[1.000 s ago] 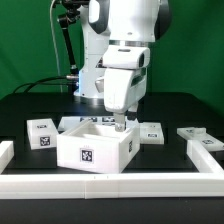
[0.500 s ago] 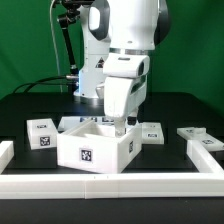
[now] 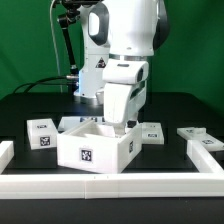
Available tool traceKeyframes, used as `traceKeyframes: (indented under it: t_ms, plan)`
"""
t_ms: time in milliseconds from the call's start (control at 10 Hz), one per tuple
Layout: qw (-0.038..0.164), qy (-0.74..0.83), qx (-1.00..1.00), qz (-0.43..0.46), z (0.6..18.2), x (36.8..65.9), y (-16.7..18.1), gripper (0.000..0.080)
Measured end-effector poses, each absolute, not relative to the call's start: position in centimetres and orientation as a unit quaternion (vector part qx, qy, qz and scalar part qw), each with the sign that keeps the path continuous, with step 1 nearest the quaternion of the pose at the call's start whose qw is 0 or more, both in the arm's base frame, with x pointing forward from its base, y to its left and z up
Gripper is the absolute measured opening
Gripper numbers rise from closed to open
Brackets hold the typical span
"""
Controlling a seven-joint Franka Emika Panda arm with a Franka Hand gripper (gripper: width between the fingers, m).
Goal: Assemble cabinet
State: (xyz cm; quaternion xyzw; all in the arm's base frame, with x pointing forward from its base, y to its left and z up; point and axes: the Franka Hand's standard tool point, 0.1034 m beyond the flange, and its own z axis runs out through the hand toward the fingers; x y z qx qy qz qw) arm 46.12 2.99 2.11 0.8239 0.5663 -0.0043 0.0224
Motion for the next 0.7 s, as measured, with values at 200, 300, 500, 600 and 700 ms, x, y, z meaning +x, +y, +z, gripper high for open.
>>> traceKeyframes:
  t_ms: [200,300,500,600,700]
  plan:
    - [0.022,0.566,0.824,-0.005,1.9,46.24,3.02,0.0798]
    - [0.022,0.567,0.824,-0.005,1.88,46.2,3.02,0.0678]
    - [0.021,0.567,0.824,-0.005,1.87,46.2,3.02,0.0541]
    - [0.021,0.567,0.824,-0.005,1.87,46.19,3.02,0.0341]
    - [0.021,0.567,0.824,-0.005,1.87,46.19,3.02,0.0204]
